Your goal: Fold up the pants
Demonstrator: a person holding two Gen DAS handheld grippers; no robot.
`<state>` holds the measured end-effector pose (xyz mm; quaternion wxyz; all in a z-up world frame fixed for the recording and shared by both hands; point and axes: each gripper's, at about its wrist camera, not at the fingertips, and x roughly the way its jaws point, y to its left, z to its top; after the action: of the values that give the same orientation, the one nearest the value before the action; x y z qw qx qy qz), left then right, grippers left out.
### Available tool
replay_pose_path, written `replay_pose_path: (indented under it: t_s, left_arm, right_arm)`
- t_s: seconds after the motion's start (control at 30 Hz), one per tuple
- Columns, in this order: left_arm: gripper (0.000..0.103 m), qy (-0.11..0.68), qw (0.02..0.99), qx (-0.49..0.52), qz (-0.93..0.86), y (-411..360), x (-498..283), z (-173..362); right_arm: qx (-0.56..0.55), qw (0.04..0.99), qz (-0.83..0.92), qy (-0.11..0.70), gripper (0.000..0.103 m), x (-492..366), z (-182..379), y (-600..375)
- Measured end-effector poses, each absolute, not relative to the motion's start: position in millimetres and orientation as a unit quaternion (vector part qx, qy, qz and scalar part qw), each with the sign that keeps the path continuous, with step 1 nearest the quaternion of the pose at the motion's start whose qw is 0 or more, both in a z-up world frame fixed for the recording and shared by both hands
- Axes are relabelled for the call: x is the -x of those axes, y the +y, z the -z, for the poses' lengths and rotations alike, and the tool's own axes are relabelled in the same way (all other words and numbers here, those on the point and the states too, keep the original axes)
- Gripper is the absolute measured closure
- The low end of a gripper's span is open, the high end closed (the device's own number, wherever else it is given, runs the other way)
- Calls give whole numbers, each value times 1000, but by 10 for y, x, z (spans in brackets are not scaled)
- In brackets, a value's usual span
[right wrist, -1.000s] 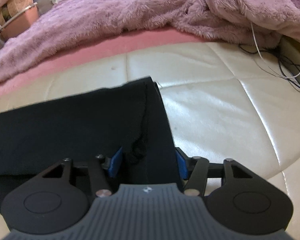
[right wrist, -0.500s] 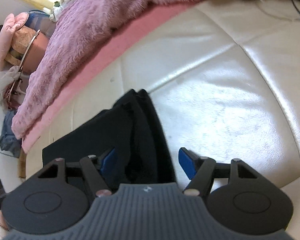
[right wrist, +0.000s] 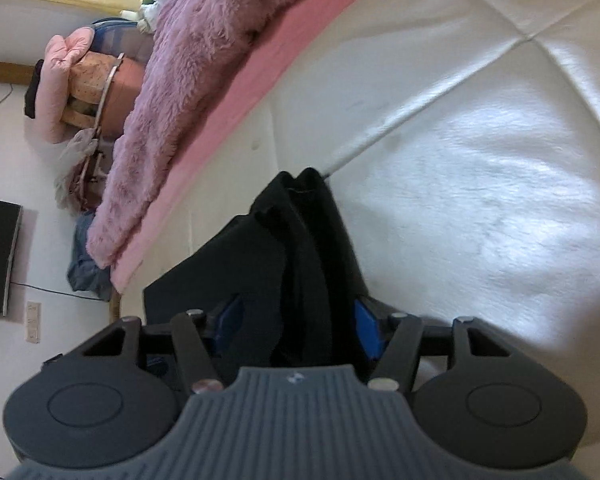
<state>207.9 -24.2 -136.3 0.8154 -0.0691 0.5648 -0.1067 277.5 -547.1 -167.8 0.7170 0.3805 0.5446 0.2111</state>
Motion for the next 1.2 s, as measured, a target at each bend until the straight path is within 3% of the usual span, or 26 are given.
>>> replay_pose_path:
  t_s: [0.1, 0.17, 0.23, 0.6, 1.2]
  left_arm:
    - [73, 561, 817, 72, 110, -229, -2063, 1370]
    - [73, 558, 819, 73, 112, -214, -2045, 1377]
    - [74, 557, 820, 74, 111, -205, -2038, 1377]
    - [75, 558, 820, 66, 109, -228, -2052, 1388]
    - [75, 518, 839, 71, 151, -89, -1941, 1162]
  right_arm:
    - [-402, 707, -223, 538, 49, -2774, 1756, -5480]
    - [-425, 697, -222, 534, 72, -2749, 1838, -5514]
    - [-441, 691, -203, 536, 89, -2704, 1924, -5556]
    - [-379, 737, -188, 527, 92, -2697, 1528, -5350]
    - [-242, 804, -224, 495, 93, -2694, -276, -4334]
